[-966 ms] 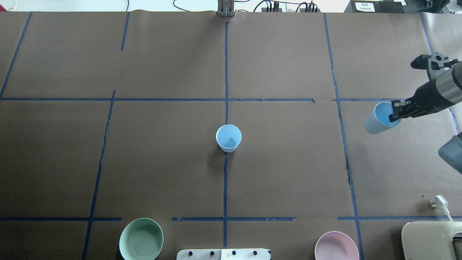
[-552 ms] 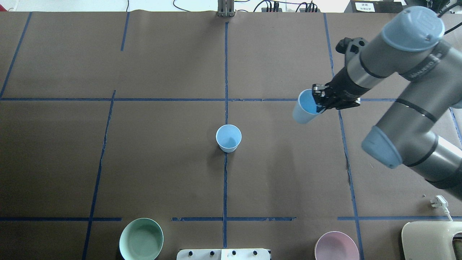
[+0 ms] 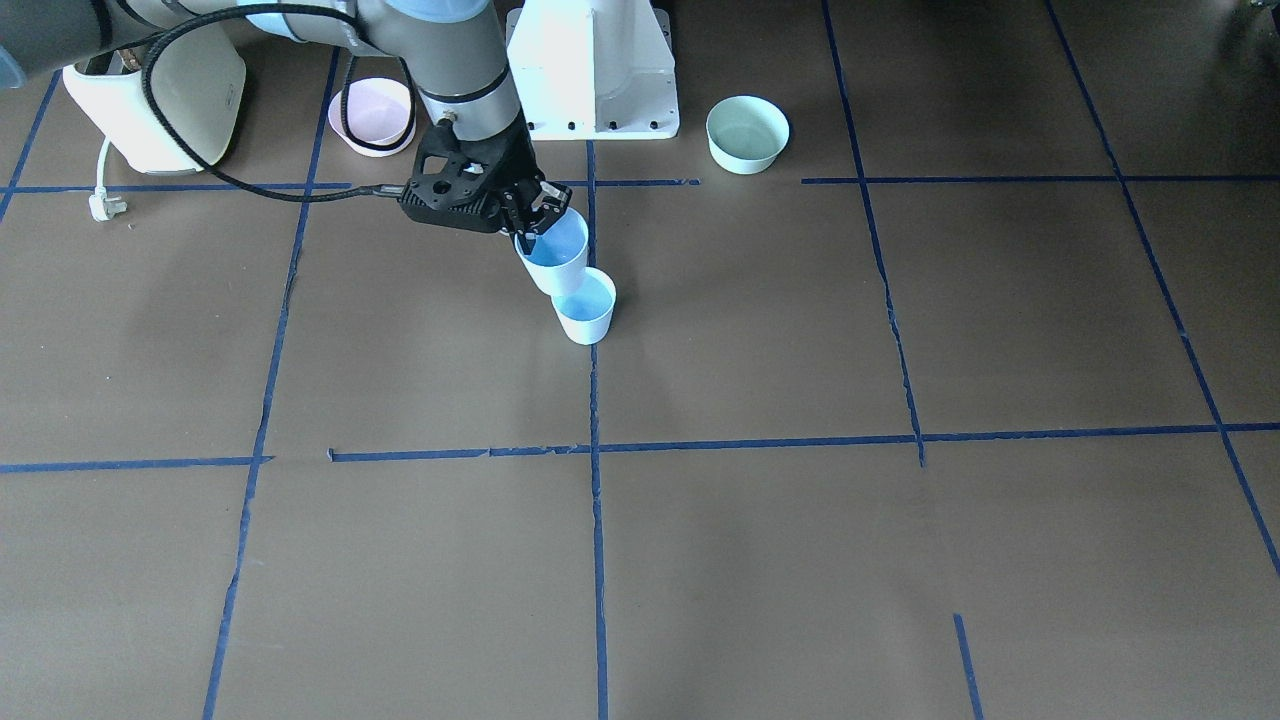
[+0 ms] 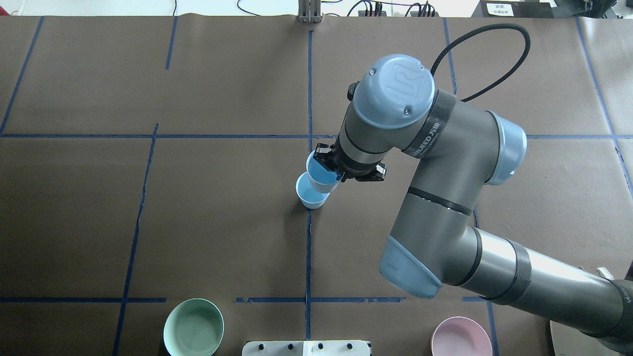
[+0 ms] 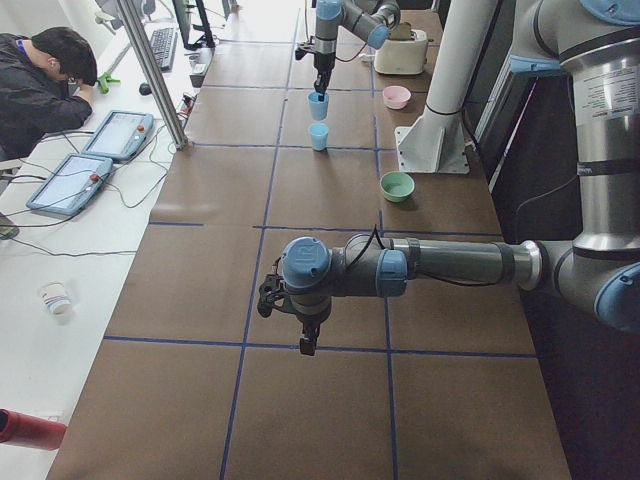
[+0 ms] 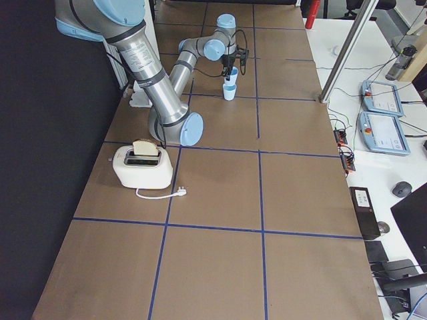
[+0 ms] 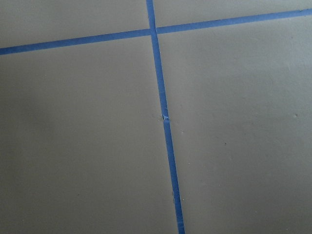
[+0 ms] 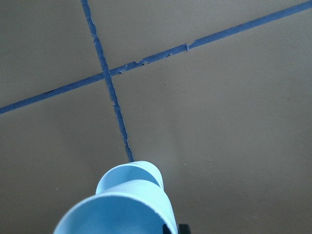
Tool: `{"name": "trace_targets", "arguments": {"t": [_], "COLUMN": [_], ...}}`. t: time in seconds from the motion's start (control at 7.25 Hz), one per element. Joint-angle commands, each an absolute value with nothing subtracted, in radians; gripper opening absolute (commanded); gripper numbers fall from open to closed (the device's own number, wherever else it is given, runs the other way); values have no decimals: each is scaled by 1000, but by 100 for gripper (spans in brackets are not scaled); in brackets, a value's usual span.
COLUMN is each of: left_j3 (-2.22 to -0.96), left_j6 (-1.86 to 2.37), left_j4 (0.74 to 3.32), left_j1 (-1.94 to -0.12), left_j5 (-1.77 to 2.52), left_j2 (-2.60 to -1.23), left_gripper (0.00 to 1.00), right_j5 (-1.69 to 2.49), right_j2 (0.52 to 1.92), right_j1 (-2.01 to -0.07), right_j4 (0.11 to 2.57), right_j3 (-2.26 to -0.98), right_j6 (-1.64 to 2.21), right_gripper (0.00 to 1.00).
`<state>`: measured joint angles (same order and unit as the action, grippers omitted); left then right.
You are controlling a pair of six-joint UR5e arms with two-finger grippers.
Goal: Stack blue cups with both arms
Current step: 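Carry the held cup with the right gripper over the center cup and lower it in, then open the right gripper and withdraw the right arm from the stack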
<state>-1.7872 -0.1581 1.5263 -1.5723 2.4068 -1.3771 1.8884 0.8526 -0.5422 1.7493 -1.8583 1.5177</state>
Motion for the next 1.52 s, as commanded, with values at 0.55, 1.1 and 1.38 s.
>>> {"name": "trace_targets", "arguments": {"t": [0.55, 1.1, 1.38], "left_j3": [-1790, -1787, -1770], "left_j6": [-158, -161, -160], "left_j4": [1526, 1526, 1525], "left_j1": [-1572, -1571, -1571], "left_j5": [2407, 2407, 2398], "left_j2": [-1377, -1379, -1387], "left_gripper": [100, 100, 100], "right_j5": [1796, 1813, 1987], "right_j2": [827, 833, 908], "right_j1": [-488, -506, -660], "right_j4": [1738, 1740, 1740], "right_j3": [-1807, -1813, -1813], "right_j6": [1537, 1485, 1270], "right_gripper": [60, 100, 100]}}
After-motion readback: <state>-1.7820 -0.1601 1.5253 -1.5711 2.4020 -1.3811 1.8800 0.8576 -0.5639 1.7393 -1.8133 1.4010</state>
